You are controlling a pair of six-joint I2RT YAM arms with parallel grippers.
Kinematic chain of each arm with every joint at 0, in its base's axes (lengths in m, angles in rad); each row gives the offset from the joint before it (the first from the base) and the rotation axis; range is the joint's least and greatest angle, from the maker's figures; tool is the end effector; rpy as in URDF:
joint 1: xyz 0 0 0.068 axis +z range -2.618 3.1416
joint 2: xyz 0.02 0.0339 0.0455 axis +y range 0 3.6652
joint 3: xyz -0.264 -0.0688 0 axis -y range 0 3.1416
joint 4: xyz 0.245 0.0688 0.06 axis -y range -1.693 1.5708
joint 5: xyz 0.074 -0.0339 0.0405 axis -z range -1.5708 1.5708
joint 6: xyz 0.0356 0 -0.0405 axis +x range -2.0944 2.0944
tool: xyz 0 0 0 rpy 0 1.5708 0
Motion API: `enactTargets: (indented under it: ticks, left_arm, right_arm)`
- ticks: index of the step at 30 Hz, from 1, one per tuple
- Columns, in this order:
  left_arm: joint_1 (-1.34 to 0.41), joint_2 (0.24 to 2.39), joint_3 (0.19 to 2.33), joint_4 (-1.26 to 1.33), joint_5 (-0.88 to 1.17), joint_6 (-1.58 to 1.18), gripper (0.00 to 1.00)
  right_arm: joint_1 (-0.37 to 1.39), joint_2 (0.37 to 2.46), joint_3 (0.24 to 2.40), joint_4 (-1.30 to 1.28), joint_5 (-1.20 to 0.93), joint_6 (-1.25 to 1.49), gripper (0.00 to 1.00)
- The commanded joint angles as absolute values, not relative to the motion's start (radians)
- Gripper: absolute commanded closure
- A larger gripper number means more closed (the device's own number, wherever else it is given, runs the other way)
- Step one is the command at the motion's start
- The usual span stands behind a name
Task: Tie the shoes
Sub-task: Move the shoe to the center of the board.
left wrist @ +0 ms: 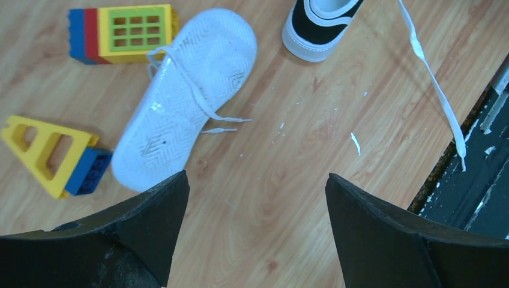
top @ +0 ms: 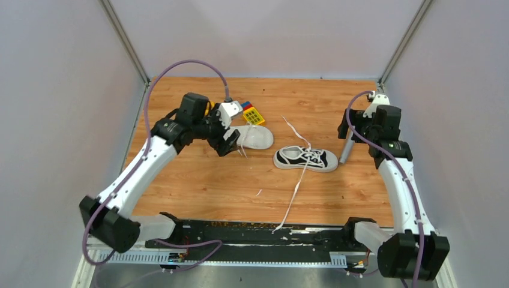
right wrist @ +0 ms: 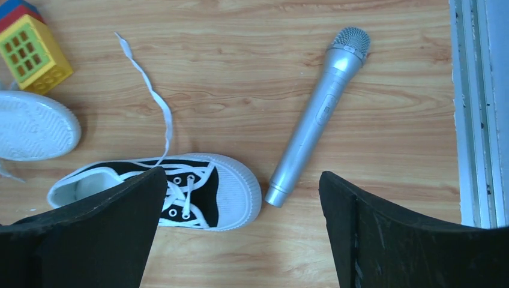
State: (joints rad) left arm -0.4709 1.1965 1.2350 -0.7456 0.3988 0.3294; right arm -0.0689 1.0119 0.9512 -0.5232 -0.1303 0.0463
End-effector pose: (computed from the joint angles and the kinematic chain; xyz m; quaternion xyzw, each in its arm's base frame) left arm 0.2140 -0.1245 0.3592 0.4231 0.7876 -0.2084 0.3965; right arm 0.2192 -0.0105 0.3221 0.0198 0.8792 0.0520 0.4733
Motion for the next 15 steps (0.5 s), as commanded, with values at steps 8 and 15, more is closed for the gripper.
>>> enactTargets:
  ticks: [8, 15]
  left_arm:
    - [-0.515, 1.517, 1.414, -0.527, 0.503, 0.107, 0.12]
    - [-0.606, 1.551, 1.444, -0.529, 0.498, 0.218, 0.19]
  right_arm:
    - [-0.069, 1.202, 1.259, -0.804, -0.149, 0.079, 0.08]
    - [-0.068, 1.118, 1.177, -0.948, -0.325, 0.257, 0.18]
